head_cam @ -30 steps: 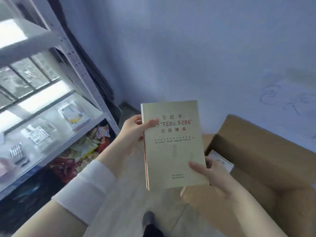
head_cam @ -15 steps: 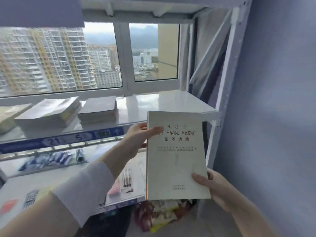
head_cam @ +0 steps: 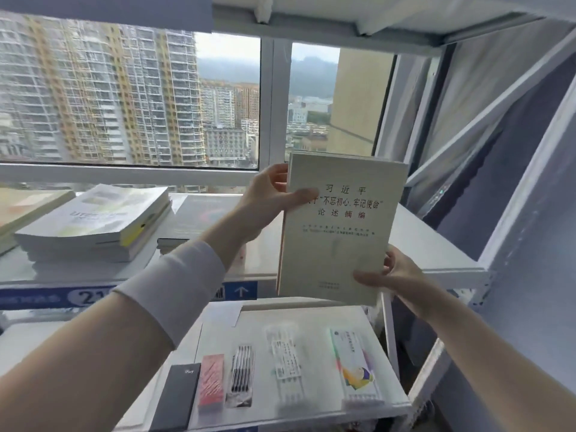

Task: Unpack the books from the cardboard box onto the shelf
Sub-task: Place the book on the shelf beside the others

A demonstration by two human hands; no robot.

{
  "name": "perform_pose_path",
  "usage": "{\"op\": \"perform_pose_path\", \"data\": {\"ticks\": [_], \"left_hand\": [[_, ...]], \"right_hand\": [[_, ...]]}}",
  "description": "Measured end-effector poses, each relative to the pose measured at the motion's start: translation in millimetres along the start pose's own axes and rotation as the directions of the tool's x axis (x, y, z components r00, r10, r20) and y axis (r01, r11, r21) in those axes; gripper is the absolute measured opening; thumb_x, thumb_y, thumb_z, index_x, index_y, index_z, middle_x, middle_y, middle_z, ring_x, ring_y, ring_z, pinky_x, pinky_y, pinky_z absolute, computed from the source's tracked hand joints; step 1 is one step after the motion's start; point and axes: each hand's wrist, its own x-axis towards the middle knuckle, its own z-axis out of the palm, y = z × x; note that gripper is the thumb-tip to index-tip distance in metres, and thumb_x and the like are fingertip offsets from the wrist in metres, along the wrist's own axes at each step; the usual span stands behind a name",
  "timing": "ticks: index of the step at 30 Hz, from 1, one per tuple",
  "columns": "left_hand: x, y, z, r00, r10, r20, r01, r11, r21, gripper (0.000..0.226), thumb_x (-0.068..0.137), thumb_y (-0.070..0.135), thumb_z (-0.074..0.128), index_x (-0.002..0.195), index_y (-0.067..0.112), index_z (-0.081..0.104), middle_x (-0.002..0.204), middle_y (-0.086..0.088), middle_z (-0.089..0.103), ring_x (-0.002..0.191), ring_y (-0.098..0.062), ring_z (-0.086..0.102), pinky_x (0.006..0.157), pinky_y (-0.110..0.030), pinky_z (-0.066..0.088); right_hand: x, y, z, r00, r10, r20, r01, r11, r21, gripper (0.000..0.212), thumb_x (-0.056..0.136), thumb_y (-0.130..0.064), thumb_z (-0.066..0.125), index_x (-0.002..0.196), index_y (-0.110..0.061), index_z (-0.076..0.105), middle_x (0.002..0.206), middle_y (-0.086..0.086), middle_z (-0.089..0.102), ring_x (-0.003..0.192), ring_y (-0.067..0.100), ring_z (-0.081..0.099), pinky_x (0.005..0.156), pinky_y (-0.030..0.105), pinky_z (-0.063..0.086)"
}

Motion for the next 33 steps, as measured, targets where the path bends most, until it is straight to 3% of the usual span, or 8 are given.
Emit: {"op": "perform_pose_path", "data": {"ticks": [2,5,8,14,21,28,31,33], "left_hand": [[22.8,-4.6,2.5,0.998,0.049,-0.049,-0.049,0.999,0.005,0.08,0.051,0.035,0.083,0.122,0.008,0.056,0.118,-0.013,0.066,0.109,-0.027,0.063,0.089,-0.039,0.056],[54.5,-20.0,8.1,0.992,0.091,-0.092,-0.089,0.996,0.018,0.079,0.05,0.035,0.08,0.121,0.01,0.056,0.119,-0.01,0.065,0.113,-0.028,0.06,0.09,-0.036,0.056],[71.4,-43.9,12.9,0.989,0.096,-0.116,-0.089,0.994,0.059,0.07,0.049,0.036,0.08,0.112,0.021,0.054,0.114,-0.001,0.064,0.105,-0.017,0.06,0.082,-0.023,0.055],[87.3,-78.7,3.1,0.997,0.042,-0.069,-0.038,0.997,0.06,0.081,0.056,0.033,0.078,0.128,0.013,0.049,0.129,-0.012,0.059,0.118,-0.021,0.058,0.09,-0.031,0.054],[94.4,-72.6,1.6,0.996,0.009,-0.092,-0.001,0.996,0.092,0.075,0.056,0.035,0.079,0.122,0.005,0.058,0.122,-0.013,0.065,0.116,-0.028,0.06,0.096,-0.04,0.052],[136.9,-37.0,-22.3,0.944,-0.329,-0.009,0.329,0.944,0.001,0.025,0.084,0.027,0.066,0.103,0.01,0.065,0.101,-0.005,0.071,0.093,-0.02,0.067,0.081,-0.03,0.056],[156.0,-39.0,-30.7,0.843,-0.538,0.018,0.538,0.843,-0.012,0.027,0.085,0.027,0.066,0.106,0.011,0.06,0.092,-0.004,0.068,0.085,-0.019,0.066,0.072,-0.031,0.053],[161.8,-49.9,-31.7,0.757,-0.653,-0.002,0.653,0.757,-0.011,0.043,0.083,0.024,0.069,0.12,0.006,0.054,0.101,-0.009,0.068,0.089,-0.024,0.066,0.08,-0.038,0.055]], "right_hand": [[34.5,-5.3,-9.8,0.998,-0.054,0.033,0.054,0.999,-0.003,0.072,0.058,-0.015,0.082,0.123,-0.011,0.051,0.114,0.006,0.066,0.096,0.018,0.068,0.07,0.024,0.057],[84.9,-0.9,-24.8,0.994,-0.079,0.069,0.08,0.997,-0.006,0.068,0.064,-0.007,0.082,0.123,-0.01,0.048,0.117,0.006,0.065,0.102,0.02,0.066,0.078,0.03,0.056],[120.0,16.6,-29.1,0.989,-0.073,0.131,0.077,0.997,-0.023,0.077,0.056,-0.018,0.084,0.124,-0.014,0.048,0.12,0.005,0.065,0.107,0.023,0.065,0.088,0.039,0.055],[144.6,43.5,-28.6,0.977,-0.066,0.201,0.062,0.998,0.027,0.079,0.058,-0.028,0.082,0.126,-0.016,0.046,0.122,0.001,0.065,0.109,0.017,0.065,0.09,0.035,0.053],[139.4,39.7,-23.9,0.996,-0.043,0.081,0.036,0.995,0.088,0.048,0.067,-0.007,0.079,0.11,-0.008,0.06,0.096,-0.004,0.074,0.083,0.005,0.072,0.066,0.016,0.054],[146.8,-12.8,-22.8,0.985,0.099,0.142,-0.115,0.988,0.107,0.043,0.06,-0.029,0.071,0.097,-0.006,0.067,0.091,0.004,0.076,0.079,0.014,0.072,0.07,0.022,0.058],[152.1,-26.0,-17.4,0.949,0.266,0.167,-0.283,0.955,0.085,0.052,0.054,-0.036,0.071,0.097,-0.006,0.066,0.09,0.005,0.074,0.08,0.017,0.069,0.071,0.028,0.053],[153.7,-26.3,-11.3,0.904,0.384,0.189,-0.406,0.908,0.101,0.058,0.051,-0.036,0.072,0.102,-0.008,0.065,0.093,0.007,0.073,0.082,0.019,0.067,0.071,0.031,0.053]]}}
